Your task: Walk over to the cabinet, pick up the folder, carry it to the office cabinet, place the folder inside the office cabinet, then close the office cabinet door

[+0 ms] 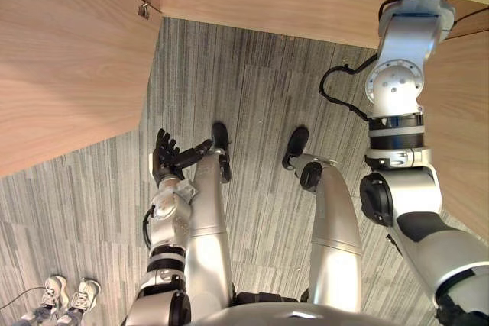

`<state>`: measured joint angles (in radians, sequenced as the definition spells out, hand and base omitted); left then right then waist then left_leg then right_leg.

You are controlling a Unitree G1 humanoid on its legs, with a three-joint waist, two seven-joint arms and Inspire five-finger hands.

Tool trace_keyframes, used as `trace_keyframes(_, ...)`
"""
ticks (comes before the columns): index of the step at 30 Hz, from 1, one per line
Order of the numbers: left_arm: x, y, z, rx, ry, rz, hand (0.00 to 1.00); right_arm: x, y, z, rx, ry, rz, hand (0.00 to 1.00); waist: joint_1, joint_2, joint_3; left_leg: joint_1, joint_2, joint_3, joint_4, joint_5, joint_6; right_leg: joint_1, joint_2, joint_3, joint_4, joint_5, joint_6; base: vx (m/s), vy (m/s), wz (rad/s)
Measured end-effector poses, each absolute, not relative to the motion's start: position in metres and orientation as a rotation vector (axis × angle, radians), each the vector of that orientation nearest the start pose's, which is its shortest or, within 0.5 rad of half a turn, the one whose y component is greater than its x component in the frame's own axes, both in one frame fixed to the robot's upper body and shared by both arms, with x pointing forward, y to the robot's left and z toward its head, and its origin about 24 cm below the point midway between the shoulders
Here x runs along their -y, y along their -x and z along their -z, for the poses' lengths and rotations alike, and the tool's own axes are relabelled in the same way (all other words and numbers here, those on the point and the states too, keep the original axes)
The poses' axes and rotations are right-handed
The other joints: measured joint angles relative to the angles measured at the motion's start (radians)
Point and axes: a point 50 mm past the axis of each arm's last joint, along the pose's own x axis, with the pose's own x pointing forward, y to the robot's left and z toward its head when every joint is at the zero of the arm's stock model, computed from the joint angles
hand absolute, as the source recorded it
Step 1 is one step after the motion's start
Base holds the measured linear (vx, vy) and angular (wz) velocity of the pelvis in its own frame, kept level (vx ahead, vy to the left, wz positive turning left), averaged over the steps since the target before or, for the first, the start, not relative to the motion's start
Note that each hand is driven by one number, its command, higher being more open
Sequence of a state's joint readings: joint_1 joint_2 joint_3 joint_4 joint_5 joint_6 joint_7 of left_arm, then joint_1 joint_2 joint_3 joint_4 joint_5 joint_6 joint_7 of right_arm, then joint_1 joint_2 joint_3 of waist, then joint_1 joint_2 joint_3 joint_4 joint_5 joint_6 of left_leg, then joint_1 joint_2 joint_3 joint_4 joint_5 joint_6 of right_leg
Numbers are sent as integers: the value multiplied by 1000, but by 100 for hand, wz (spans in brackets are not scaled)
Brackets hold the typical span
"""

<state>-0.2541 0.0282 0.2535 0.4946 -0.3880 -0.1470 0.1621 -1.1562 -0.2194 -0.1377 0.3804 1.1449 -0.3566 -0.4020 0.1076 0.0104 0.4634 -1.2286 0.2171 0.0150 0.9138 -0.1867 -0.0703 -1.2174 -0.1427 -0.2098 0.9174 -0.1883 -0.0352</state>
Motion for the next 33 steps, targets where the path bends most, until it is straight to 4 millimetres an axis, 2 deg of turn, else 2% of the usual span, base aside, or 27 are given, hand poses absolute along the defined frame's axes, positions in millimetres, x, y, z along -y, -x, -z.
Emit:
trace_keyframes(8,-207,-281,-3,-78,483,-408,100,182,-364,-360,758,-1245,31,0,2,0,0,-14,-8,-4,-25,11,-7,-18,-8,-8,-10,-4,-5,5,43,5)
trace_keyframes(9,-207,-280,-3,-79,489,-408,100,185,-364,-363,759,-1245,33,100,3,0,0,-14,-9,-5,-28,12,-8,-18,-9,-10,-9,-6,-8,2,40,5)
trace_keyframes(19,-200,-279,-7,-61,481,-357,100,202,-363,-378,787,-1198,58,100,16,0,0,-14,-14,-16,-63,32,-16,-18,-13,-29,-22,-9,-12,-4,19,5)
trace_keyframes(33,-199,-276,-6,-61,475,-351,100,201,-368,-375,765,-1126,50,100,20,1,-1,-5,-8,-15,-57,32,-16,-3,-8,-30,-27,-6,-15,-14,33,-1)
